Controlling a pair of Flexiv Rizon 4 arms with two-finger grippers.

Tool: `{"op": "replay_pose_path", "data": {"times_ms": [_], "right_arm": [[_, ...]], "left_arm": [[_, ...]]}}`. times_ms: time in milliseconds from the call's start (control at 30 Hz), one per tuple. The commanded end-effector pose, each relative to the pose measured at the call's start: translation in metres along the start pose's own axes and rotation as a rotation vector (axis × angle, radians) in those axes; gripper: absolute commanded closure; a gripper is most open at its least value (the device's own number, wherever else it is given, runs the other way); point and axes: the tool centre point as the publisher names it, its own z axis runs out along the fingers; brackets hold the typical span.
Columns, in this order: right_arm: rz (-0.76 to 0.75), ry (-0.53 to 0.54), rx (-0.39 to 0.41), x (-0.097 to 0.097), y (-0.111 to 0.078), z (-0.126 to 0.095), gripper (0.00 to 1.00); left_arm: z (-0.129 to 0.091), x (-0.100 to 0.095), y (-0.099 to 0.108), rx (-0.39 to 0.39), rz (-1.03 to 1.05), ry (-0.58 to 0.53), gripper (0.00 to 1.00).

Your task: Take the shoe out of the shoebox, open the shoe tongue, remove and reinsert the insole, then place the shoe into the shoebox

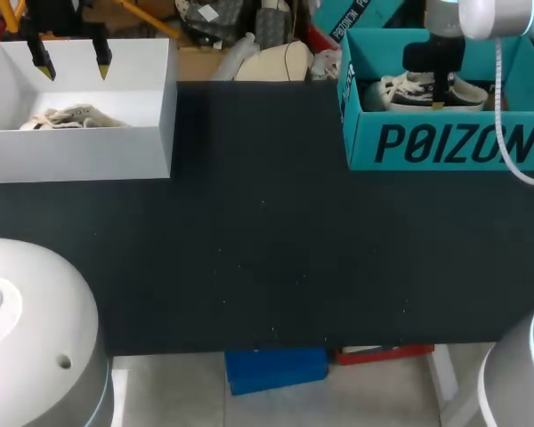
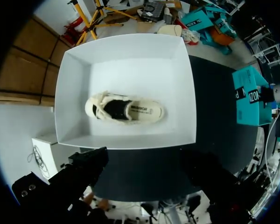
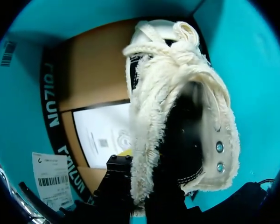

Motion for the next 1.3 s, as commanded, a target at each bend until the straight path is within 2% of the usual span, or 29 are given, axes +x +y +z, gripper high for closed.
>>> {"op": "replay_pose_path", "data": {"times_ms": [33,267,400,533,667,700,800,900,1033,1133,1267,1300], "right_arm": [[0.011,-0.037,0.023,0.011,-0.008,-0.026,1.0],[0.04,-0.099,0.054,0.028,-0.026,-0.072,1.0],[0.065,-0.143,0.065,0.044,-0.036,-0.109,1.0],[0.085,-0.197,0.067,0.062,-0.04,-0.154,1.0],[0.098,-0.278,0.083,0.082,-0.034,-0.207,1.0],[0.134,-0.309,0.053,0.088,-0.031,-0.222,1.0],[0.078,-0.369,0.106,0.112,-0.016,-0.264,1.0],[0.069,-0.434,0.12,0.139,0.003,-0.305,1.0],[0.048,-0.506,0.135,0.181,0.034,-0.346,1.0],[0.032,-0.551,0.128,0.214,0.065,-0.367,1.0],[0.024,-0.582,0.092,0.255,0.107,-0.376,1.0],[0.017,-0.589,0.059,0.267,0.123,-0.376,1.0]], "left_arm": [[0.0,0.0,0.0,-0.002,-0.002,-0.003,0.0],[0.0,0.0,0.0,-0.002,-0.002,-0.003,0.0],[0.0,0.0,0.0,-0.002,-0.002,-0.003,0.0],[0.0,0.0,0.0,-0.002,-0.002,-0.003,0.0],[0.0,0.0,0.0,-0.002,-0.002,-0.003,0.0],[0.0,0.0,0.0,-0.002,-0.002,-0.003,0.0],[0.0,0.0,0.0,-0.002,-0.002,-0.003,0.0],[0.0,0.0,0.0,-0.002,-0.002,-0.003,0.0],[0.0,0.0,0.0,-0.002,-0.002,-0.003,0.0],[0.0,0.0,0.0,-0.002,-0.002,-0.003,0.0],[0.0,0.0,0.0,-0.002,-0.002,-0.003,0.0],[0.0,0.0,0.0,-0.002,-0.002,-0.003,0.0]]}}
